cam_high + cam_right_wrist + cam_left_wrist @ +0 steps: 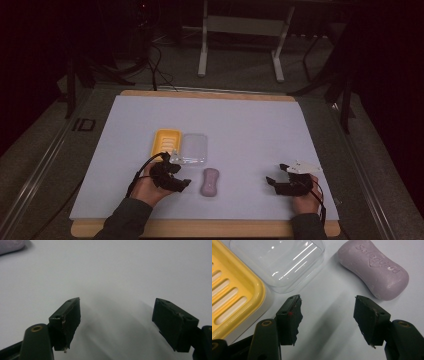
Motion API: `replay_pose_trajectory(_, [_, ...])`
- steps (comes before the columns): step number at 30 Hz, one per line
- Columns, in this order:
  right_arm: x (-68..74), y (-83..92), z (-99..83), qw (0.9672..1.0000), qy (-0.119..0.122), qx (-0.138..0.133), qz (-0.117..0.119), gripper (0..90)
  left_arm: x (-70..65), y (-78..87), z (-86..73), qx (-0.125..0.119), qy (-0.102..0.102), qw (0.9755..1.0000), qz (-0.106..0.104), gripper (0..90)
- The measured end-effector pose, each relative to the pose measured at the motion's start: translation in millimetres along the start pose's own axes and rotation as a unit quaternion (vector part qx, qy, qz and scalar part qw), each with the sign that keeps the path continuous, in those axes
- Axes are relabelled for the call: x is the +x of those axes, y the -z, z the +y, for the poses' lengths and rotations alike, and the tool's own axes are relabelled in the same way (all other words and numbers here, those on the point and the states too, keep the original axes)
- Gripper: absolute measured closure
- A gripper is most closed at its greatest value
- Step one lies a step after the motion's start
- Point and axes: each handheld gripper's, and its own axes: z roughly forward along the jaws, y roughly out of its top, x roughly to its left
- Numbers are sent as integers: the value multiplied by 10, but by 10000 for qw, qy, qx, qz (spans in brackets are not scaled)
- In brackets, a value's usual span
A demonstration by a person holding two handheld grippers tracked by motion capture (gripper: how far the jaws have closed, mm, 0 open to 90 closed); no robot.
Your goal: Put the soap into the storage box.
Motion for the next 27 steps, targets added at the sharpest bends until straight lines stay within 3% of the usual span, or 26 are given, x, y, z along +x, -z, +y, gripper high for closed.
replay_pose_trajectory(7, [4, -6, 1, 10000, 23, 5, -2, 224, -32, -33, 84, 124, 54, 9999, -71, 394])
replay_pose_trajectory(13, [3, -4, 0, 10000, 18, 4, 2, 224, -84, -64, 161, 219, -76, 9997, -122, 382])
replay_pose_trajectory(27, [1, -3, 0, 10000, 13, 2, 17, 225, -128, -92, 298, 290, -79, 9995, -19, 326])
